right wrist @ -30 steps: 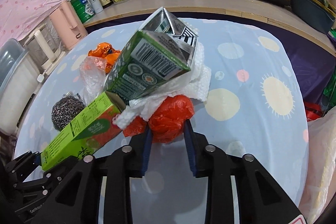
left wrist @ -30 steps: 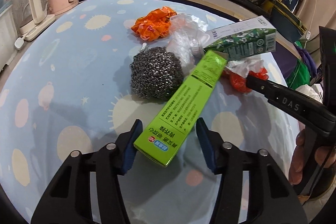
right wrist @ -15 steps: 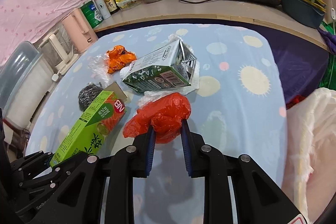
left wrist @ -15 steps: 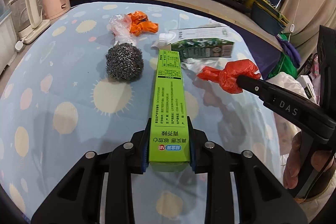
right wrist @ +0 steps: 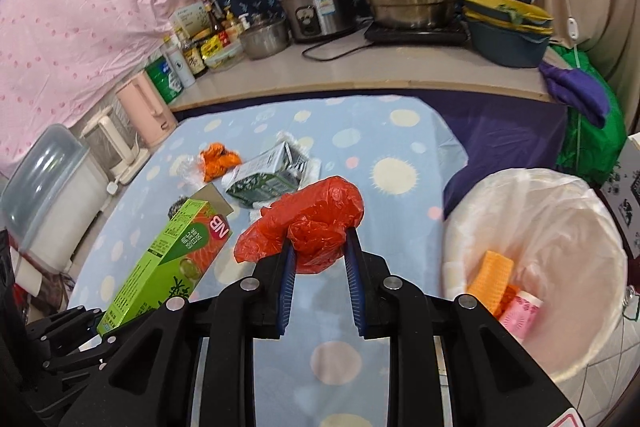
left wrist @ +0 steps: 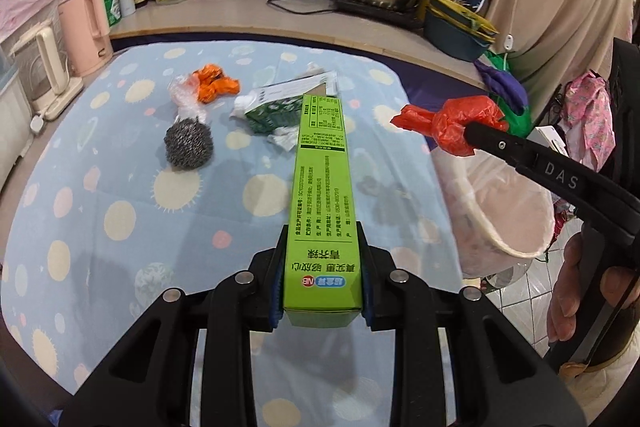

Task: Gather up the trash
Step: 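Move both tools over the bin and open both grippers to drop the items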

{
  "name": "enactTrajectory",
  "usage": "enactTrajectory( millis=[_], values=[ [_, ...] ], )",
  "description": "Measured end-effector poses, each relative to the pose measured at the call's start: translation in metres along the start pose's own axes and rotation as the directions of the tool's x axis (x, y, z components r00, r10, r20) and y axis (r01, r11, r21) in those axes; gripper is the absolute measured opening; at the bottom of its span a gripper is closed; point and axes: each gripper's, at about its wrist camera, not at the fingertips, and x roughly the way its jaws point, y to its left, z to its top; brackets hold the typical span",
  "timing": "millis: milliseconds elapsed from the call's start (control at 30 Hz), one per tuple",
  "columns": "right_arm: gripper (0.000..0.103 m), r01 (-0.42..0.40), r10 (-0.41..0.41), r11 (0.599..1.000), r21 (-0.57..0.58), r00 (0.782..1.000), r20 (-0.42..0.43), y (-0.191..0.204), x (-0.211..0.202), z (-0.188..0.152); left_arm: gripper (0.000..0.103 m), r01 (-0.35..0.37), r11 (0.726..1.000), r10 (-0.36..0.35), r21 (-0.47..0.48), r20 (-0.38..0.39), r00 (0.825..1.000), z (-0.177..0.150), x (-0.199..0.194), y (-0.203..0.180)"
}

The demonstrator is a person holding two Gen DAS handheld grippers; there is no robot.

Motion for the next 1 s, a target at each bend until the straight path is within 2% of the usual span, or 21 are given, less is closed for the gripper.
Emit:
enactTrajectory(
  millis=[267,567,1000],
  values=[
    [0.022,0.077,-0.078,0.995,0.071,0.997,0.016,-0.034,-0.041,0.000,0.027,0.024,0.997,-0.026,0.070,0.022,0.999,0.007,-0.022,-0.044],
    [0.022,0.155,-0.163,0.975,0.159,0.986,0.039,-0.082,-0.078,-0.006,0.027,0.080,0.986,-0.082,0.144,0.010,0.997,0.010,-0.027,-0.093],
    [0.022,0.236,-0.252,0.932,0.275,0.968,0.024,-0.146,-0.092,-0.019,0.027,0.136,0.957,-0.133,0.255,-0.030,0.991,0.022,-0.007,-0.166]
  ],
)
